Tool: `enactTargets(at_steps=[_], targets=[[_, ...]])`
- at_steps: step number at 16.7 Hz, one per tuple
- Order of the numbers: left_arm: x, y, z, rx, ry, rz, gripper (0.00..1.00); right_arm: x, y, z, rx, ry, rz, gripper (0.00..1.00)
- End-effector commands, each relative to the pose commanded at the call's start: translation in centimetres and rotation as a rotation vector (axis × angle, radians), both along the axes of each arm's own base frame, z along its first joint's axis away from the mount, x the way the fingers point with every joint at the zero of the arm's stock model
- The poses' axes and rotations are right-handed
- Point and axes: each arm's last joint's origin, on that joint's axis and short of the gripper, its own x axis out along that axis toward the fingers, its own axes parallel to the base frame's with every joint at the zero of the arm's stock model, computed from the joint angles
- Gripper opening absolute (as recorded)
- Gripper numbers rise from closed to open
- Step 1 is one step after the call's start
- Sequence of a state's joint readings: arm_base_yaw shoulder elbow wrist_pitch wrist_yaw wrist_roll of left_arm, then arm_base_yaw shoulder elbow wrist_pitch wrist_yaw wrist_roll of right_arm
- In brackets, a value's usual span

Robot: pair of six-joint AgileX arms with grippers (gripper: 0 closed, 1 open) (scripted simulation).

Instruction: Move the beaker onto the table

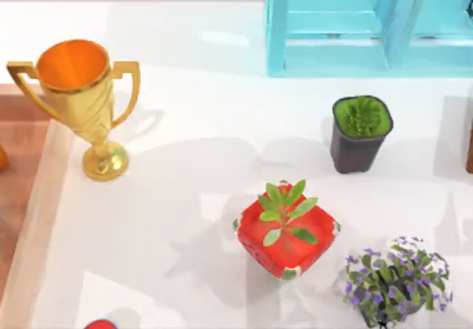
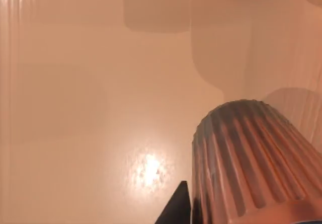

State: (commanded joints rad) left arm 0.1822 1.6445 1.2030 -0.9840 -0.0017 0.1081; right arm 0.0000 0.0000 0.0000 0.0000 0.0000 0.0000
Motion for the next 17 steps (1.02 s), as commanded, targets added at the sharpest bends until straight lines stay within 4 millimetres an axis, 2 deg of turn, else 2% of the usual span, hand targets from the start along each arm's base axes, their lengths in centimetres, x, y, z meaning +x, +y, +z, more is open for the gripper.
enactTargets(at_steps=[4, 7, 9, 14, 17], targets=[[-0.8, -4.8, 3.2, -0.018, 0.053, -0.038, 0.0, 0.0, 0.0, 0.0, 0.0, 0.0, 0.0, 1.0], [-2.0, -7.7, 4.2, -0.019, 0.124, -0.085, 0.0, 0.0, 0.0, 0.0, 0.0, 0.0, 0.0, 1.0], [-2.4, -8.5, 4.4, -0.018, 0.144, -0.1, 0.0, 0.0, 0.0, 0.0, 0.0, 0.0, 0.0, 1.0], [-2.3, -8.4, 4.2, -0.018, 0.151, -0.098, 0.0, 0.0, 0.0, 0.0, 0.0, 0.0, 0.0, 1.0], [-2.3, -10.4, 4.4, -0.018, 0.152, -0.101, 0.0, 0.0, 0.0, 0.0, 0.0, 0.0, 0.0, 1.0]])
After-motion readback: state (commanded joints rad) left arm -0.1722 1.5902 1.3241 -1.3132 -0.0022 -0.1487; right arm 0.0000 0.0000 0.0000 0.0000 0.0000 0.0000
